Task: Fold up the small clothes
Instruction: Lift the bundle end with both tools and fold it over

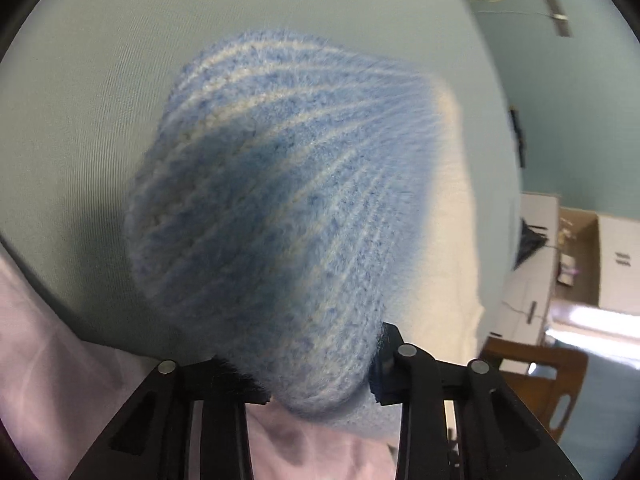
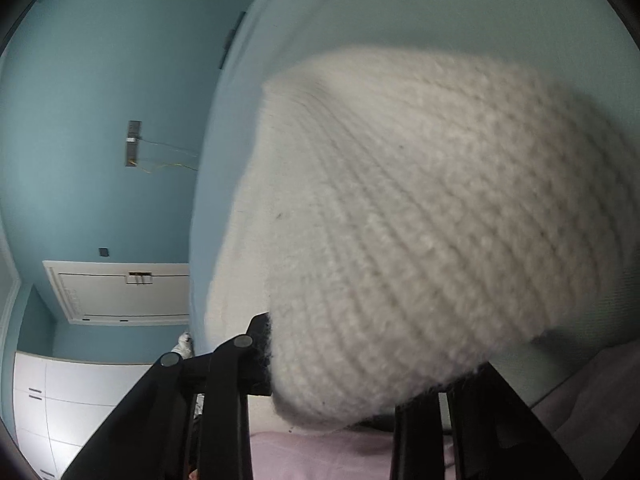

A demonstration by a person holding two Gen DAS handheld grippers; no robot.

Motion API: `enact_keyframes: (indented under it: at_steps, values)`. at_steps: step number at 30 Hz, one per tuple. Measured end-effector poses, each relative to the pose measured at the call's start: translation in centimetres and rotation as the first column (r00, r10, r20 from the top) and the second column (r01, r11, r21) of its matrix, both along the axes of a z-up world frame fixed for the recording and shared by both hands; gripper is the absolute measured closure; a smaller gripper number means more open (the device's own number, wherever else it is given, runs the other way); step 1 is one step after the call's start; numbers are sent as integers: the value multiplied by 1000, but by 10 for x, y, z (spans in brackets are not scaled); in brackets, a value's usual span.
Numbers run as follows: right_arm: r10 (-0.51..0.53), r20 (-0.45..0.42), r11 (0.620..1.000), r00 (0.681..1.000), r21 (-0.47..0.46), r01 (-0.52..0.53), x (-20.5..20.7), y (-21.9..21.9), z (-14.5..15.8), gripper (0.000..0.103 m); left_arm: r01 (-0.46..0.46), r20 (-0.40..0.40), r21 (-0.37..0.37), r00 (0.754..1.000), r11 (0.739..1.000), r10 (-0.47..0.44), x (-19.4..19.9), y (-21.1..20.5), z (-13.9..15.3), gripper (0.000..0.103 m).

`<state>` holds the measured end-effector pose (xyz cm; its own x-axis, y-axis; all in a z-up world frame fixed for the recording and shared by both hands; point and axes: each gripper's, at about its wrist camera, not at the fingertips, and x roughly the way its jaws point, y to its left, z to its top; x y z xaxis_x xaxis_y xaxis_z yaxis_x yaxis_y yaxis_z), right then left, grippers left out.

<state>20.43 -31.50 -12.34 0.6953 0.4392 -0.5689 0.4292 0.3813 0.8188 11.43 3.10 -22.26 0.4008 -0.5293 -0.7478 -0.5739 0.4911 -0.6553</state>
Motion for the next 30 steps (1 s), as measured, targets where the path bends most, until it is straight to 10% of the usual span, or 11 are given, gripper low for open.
enact_keyframes:
  at_steps: [6, 17, 26, 30]
  values:
    - [-30, 83, 996, 996, 85, 23, -19, -1, 40, 80, 16, 135, -32, 991, 999, -12, -18, 6, 60, 74]
    - [-42, -32, 988, 999, 149, 47, -91, 2, 65, 80, 25, 140, -78, 990, 997, -14, -55, 14, 96, 74]
    - [-101, -277, 938, 956, 294, 184, 17, -11, 58, 77, 24, 61, -140, 998, 990, -16, 52, -1, 99, 74]
    - [-104, -376, 936, 921, 276, 218, 89, -15, 57, 75, -36, -98, -98, 995, 995, 26, 134, -8, 74, 72]
